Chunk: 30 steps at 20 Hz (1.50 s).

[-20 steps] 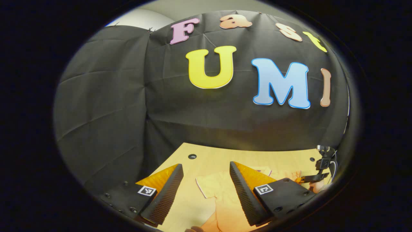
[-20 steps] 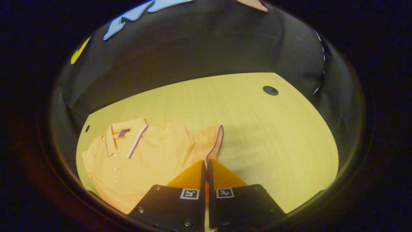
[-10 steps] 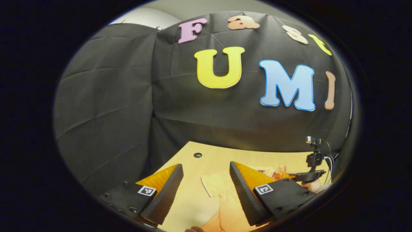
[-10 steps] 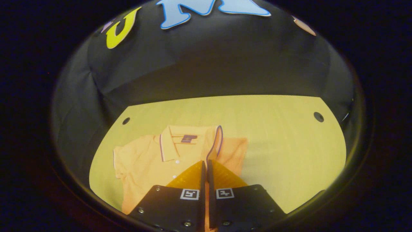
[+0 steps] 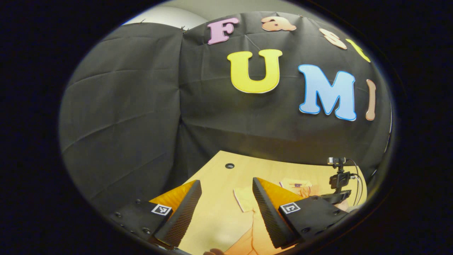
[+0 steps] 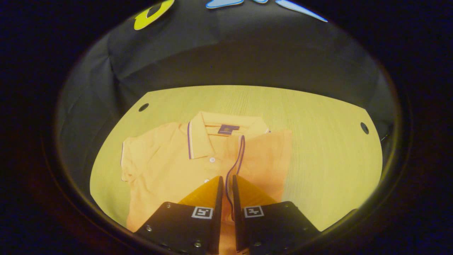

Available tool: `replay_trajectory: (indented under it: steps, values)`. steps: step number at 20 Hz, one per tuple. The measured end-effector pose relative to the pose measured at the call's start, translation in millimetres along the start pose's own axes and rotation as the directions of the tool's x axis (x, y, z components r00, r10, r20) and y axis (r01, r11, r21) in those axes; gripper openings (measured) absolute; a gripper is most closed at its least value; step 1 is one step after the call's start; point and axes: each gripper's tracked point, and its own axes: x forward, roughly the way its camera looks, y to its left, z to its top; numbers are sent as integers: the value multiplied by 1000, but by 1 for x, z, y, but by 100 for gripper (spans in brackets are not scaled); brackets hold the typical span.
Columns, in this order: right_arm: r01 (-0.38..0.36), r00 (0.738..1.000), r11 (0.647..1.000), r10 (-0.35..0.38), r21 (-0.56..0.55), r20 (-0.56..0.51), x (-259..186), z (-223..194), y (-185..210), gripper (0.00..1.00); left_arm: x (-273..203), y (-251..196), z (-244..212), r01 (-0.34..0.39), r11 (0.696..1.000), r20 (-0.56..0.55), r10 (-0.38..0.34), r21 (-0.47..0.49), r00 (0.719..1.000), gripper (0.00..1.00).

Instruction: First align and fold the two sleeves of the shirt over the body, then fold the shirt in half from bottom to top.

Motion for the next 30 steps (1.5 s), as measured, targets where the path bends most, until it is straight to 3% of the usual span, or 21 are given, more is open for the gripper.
replay_trajectory:
  steps: [2,3,8,16,23,30]
  values:
    - [8,1000,1000,-8,6,19,-10,5,-3,40,5,0,-5,10,1000,-9,-10,-2,1000,95]
    - [8,999,1000,-8,10,36,-17,10,-3,45,8,-1,-8,20,1000,-16,-20,-2,1000,94]
    - [-11,987,1000,7,25,158,-74,37,2,45,54,-17,-35,93,996,-66,-93,-13,993,95]
    - [-44,942,998,28,40,333,-195,56,22,45,159,-39,-133,152,988,-245,-158,-41,957,96]
    - [-19,922,996,-17,90,387,-261,44,26,45,216,-52,-211,173,985,-361,-161,1,918,95]
    - [40,914,988,-97,151,395,-291,31,12,45,248,-56,-262,156,988,-448,-149,-20,882,95]
